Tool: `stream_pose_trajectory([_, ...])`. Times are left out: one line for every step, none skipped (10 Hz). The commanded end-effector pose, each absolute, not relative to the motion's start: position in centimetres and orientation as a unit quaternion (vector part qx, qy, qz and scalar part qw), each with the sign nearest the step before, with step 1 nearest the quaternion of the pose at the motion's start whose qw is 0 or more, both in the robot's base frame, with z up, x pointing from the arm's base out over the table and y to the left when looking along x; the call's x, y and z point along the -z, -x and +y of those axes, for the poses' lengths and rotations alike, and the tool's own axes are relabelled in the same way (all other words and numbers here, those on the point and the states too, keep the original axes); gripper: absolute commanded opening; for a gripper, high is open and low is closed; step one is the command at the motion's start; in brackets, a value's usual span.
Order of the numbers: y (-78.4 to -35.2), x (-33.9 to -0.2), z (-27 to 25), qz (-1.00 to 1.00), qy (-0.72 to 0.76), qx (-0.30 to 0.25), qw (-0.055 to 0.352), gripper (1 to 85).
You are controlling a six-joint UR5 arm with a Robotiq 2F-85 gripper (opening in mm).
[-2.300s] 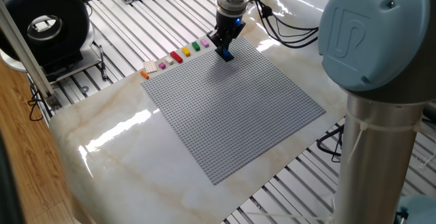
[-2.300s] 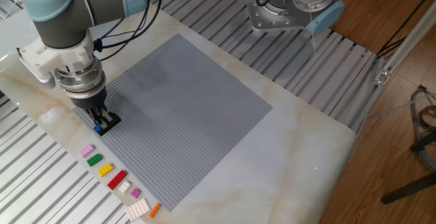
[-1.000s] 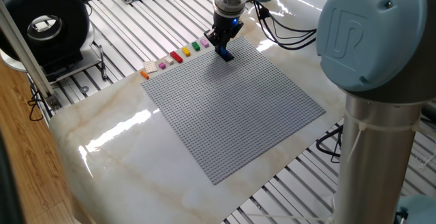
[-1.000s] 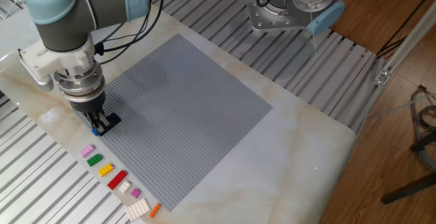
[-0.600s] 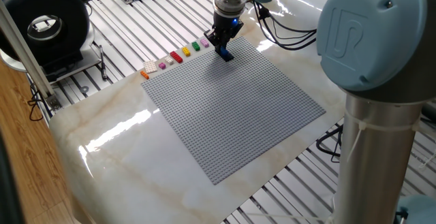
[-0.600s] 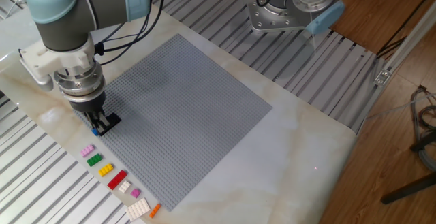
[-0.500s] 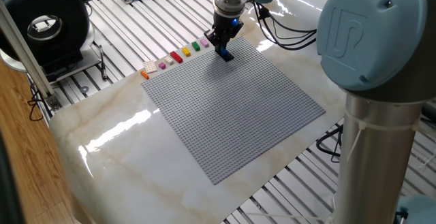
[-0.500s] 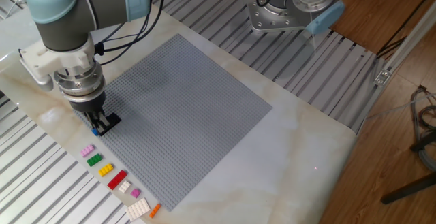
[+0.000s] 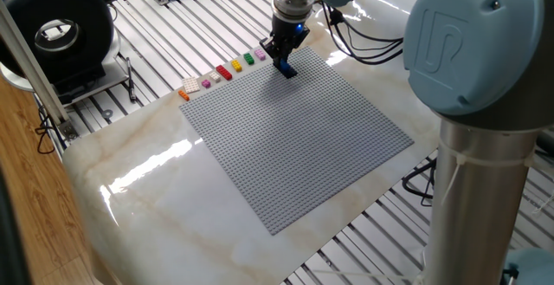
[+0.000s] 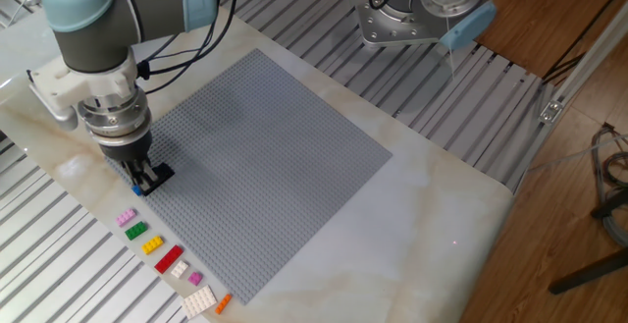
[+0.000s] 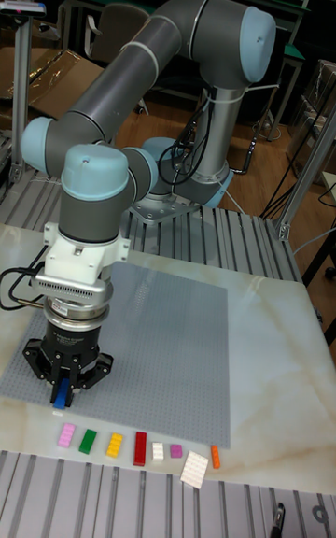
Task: Stack small Lego blocks one on top of the other
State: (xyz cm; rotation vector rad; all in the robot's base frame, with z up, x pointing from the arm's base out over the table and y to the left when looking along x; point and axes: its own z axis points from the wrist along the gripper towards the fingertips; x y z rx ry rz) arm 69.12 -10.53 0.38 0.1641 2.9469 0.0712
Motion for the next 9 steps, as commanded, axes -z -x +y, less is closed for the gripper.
stream_pose_trajectory([-68.8, -0.6, -11.1, 0.994, -0.053, -0.019, 0.094, 1.0])
stream_pose_trajectory([-68.8, -0.7, -11.2, 0.994, -0.047, -0.019, 0.095, 1.0])
stream_pose_trajectory([-68.8, -1.0, -11.1, 0.994, -0.042, -0.02, 0.097, 1.0])
stream_pose_trajectory([-69.4, -1.5, -11.0, 0.993, -0.043, -0.022, 0.111, 13.3])
stream_pose_trajectory([-70.7, -1.9, -10.4, 0.989, -0.044, -0.034, 0.136, 21.0])
stream_pose_trajectory([-70.5, -1.4, -10.1, 0.99, -0.034, -0.04, 0.134, 30.3])
stream_pose_trajectory([-70.6, -1.0, -9.8, 0.99, -0.028, -0.047, 0.133, 33.7])
stream_pose_trajectory([-70.4, -0.8, -10.0, 0.991, -0.022, -0.042, 0.129, 36.7])
stream_pose_trajectory([-70.3, -0.8, -9.8, 0.991, -0.021, -0.045, 0.126, 39.7])
